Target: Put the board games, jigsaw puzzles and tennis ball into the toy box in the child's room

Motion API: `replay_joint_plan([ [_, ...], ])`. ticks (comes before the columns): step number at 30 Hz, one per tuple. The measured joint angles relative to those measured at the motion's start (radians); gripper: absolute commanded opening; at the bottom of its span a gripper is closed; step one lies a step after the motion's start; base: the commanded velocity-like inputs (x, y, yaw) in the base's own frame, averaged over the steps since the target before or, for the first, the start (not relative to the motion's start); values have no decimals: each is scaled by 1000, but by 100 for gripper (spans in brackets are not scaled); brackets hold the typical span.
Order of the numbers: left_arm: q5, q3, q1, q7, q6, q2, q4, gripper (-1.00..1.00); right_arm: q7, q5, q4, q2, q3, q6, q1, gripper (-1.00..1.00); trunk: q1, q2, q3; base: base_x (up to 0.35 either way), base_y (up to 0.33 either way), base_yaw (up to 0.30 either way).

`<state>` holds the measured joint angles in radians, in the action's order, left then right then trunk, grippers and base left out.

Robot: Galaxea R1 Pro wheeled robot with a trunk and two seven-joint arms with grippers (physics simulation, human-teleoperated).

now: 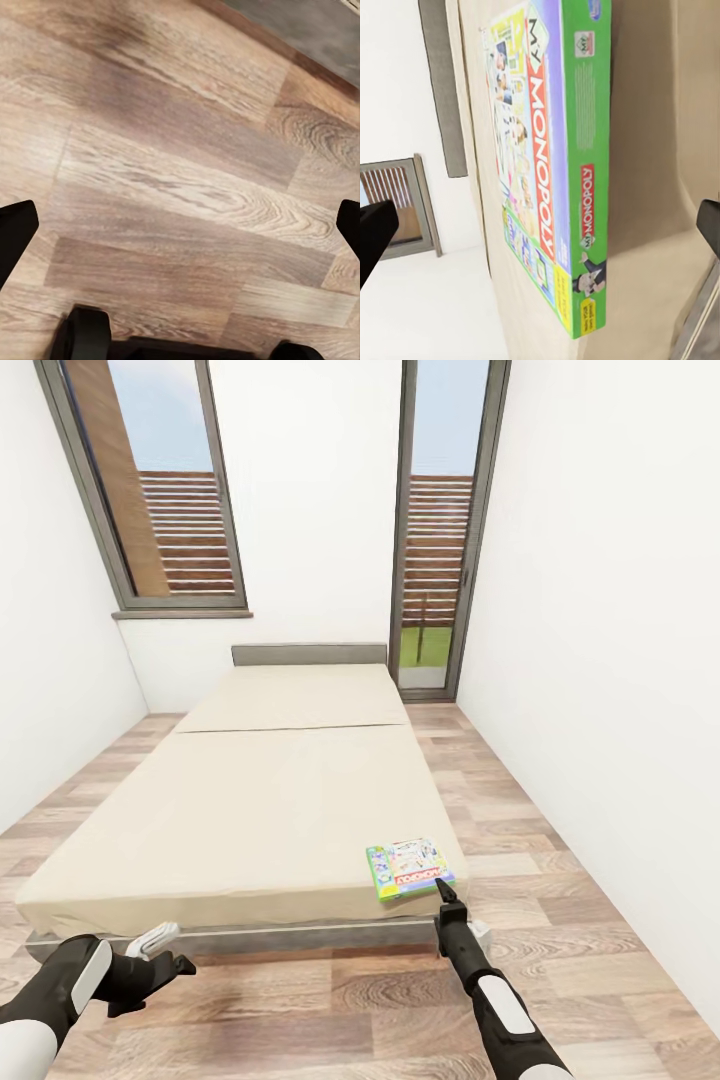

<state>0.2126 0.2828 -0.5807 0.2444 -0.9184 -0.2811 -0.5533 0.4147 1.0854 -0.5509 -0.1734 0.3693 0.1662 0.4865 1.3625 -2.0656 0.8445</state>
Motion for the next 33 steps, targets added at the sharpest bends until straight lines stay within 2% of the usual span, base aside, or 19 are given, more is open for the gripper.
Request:
replay_joint_plan([
  [15, 0, 7, 0, 1, -1, -1, 0, 100, -36, -1, 2, 0, 0, 0, 1, 100, 0, 0, 0, 0, 0, 0],
  [20, 0, 9, 0, 1, -1, -1, 0, 100, -36, -1, 2, 0, 0, 0, 0, 100, 19, -35, 16, 0, 0, 0],
  [25, 0, 9, 0, 1, -2, -1, 0, 100, -36, -1, 2, 0, -1, 2, 1, 100, 19, -35, 16, 0, 0, 0],
  [33, 0, 9, 0, 1, -2, -1, 0, 100, -36, -1, 2, 0, -2, 4, 1, 100, 46, -84, 38, 0, 0, 0],
])
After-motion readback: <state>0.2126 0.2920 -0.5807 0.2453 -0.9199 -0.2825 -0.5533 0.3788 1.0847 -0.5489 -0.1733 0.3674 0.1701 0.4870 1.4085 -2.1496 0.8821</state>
